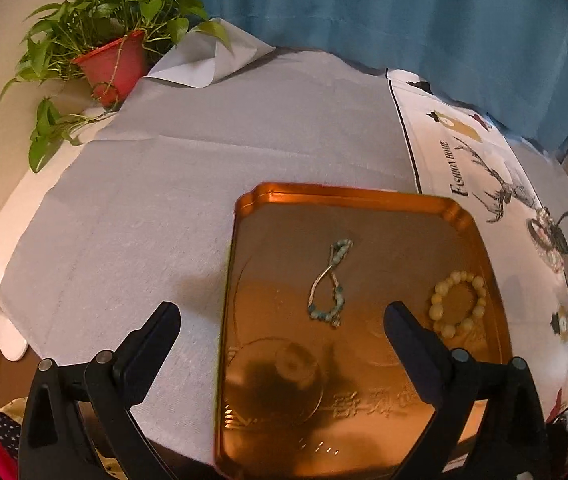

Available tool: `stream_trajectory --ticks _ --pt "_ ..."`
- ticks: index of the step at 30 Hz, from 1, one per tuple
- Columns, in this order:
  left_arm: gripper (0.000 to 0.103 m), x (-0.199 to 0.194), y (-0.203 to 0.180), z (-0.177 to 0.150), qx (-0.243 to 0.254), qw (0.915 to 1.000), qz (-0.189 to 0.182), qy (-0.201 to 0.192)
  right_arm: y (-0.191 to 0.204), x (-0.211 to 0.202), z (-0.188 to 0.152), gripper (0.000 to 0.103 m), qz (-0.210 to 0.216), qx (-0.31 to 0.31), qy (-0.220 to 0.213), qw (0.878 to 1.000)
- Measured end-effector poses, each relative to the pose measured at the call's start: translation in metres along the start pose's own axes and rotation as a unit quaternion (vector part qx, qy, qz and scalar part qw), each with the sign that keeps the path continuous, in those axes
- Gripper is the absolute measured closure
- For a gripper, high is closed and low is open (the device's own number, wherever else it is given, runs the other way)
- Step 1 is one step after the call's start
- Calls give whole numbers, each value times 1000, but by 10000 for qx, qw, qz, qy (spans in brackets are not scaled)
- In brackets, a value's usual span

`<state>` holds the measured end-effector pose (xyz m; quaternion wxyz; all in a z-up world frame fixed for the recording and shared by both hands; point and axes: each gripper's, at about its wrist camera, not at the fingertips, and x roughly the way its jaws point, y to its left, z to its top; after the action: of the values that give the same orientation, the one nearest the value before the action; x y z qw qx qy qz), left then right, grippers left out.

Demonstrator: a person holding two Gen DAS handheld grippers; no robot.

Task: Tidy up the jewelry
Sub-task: 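Move the right tool over the black watch while the left tool returns to the jewelry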

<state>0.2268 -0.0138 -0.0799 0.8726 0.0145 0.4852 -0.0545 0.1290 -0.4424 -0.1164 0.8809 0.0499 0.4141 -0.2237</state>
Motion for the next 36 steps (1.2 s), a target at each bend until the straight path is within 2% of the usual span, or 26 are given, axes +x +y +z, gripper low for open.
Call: stream_trajectory --ticks 2,5,9,15,19,22,24,28,32,36 --pt "2 5 -5 8 3 10000 31 -40 -31 32 10 2 -125 326 314 9989" --pt "2 14 -12 19 -8 10000 53 -83 -56 67 18 0 -27 614 577 9964" --pt "2 26 -16 33 -144 9998 -122 -100 -55 87 37 0 39 512 566 9971" --pt "2 31 -15 49 -83 9992 -310 -226 -54 88 41 0 51 527 563 9970" --pt "2 32 -2 51 -64 9992 -69 -389 -55 89 41 0 53 527 564 9970" --pt "2 36 19 45 -47 9982 442 -405 -55 90 41 0 53 527 563 9970" --pt "1 41 38 44 -224 9971 609 -396 -54 90 40 0 53 527 563 9970" --pt "1 51 78 43 -881 9923 820 -297 -55 90 40 0 54 527 563 9970" --pt "1 52 103 43 -1352 9877 660 -433 -54 90 40 0 54 528 564 9970" --pt "1 60 113 38 -1597 9852 468 -403 -54 90 39 0 54 528 565 9970"
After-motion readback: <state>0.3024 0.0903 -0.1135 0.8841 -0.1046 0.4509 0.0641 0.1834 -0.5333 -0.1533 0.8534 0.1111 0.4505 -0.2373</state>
